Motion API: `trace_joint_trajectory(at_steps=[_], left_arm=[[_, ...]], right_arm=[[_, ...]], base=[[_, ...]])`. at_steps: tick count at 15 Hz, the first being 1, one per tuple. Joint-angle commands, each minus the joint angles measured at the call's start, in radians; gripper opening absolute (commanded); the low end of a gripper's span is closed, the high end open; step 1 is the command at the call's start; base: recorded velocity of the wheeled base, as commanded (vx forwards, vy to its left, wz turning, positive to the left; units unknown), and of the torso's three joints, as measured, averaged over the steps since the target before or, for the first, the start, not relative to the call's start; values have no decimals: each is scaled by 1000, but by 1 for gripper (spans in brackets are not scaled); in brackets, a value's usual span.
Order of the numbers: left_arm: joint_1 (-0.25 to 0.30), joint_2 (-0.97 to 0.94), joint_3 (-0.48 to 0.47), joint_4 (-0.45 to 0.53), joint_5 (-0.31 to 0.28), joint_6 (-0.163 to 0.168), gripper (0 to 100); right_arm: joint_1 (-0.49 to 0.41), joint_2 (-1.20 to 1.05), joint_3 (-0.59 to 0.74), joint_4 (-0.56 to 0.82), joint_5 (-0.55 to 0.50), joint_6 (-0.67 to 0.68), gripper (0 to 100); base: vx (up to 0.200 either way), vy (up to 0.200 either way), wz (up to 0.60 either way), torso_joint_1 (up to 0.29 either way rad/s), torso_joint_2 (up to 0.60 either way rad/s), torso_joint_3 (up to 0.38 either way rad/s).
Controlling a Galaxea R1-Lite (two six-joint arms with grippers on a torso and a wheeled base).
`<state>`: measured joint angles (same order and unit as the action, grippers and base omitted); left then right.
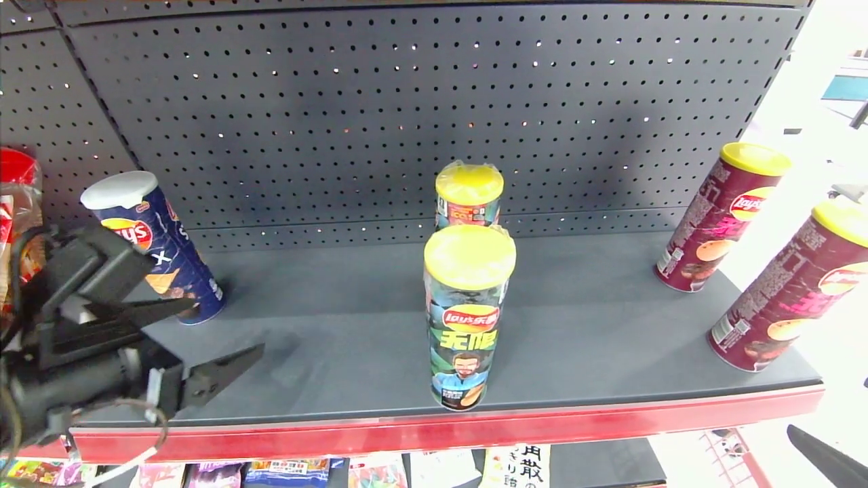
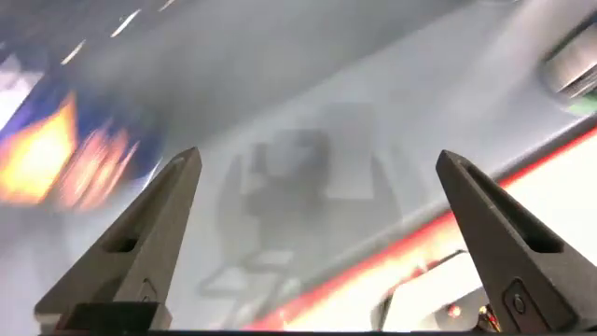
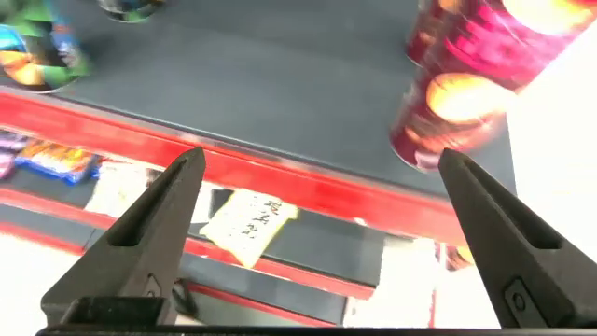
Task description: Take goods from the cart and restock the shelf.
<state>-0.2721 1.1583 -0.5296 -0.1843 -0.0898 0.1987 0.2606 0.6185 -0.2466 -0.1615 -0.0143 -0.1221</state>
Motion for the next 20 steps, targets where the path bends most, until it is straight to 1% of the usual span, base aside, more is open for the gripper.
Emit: trace_joint_trajectory(at_steps=[1, 2, 3, 4, 5, 7, 13, 15, 16, 17, 20], left_arm=[[53, -261, 111, 45, 102, -41, 100], [56, -259, 118, 20, 119, -38, 100], [60, -256, 120, 8, 156, -30, 100], [60, -253, 114, 5, 202, 1, 100], [60, -259, 115, 5, 202, 16, 100], [60, -269, 123, 5, 206, 22, 100], [64, -304, 126, 5, 209, 21, 100], [65, -312, 145, -1, 209, 21, 100], [65, -316, 146, -6, 209, 10, 100], [68, -316, 146, -14, 211, -2, 100], [77, -321, 145, -15, 209, -2, 100]], right_arm=[[-41, -17, 23, -3, -6, 10, 100], [-43, -6, 23, -6, -7, 13, 100], [-43, -3, 15, -4, -6, 13, 100], [-44, 10, 7, -4, -10, 21, 100], [-50, 17, 4, -4, -7, 35, 100], [-50, 38, -2, -12, -6, 35, 100], [-46, 43, -20, -13, -3, 33, 100], [-46, 43, -26, -12, -3, 33, 100], [-46, 43, -28, -12, -3, 33, 100], [-46, 43, -28, -12, -3, 33, 100], [-46, 43, -26, -10, -1, 33, 100]], base=[[0, 0, 0, 0, 0, 0], [0, 0, 0, 0, 0, 0], [0, 0, 0, 0, 0, 0], [0, 0, 0, 0, 0, 0], [0, 0, 0, 0, 0, 0], [-200, 0, 0, 2, 5, 5], [-200, 0, 0, 5, 2, 2], [0, 0, 0, 0, 0, 0], [0, 0, 0, 0, 0, 0], [0, -200, 0, -2, -12, 17], [0, -200, 0, 7, 1, -1]])
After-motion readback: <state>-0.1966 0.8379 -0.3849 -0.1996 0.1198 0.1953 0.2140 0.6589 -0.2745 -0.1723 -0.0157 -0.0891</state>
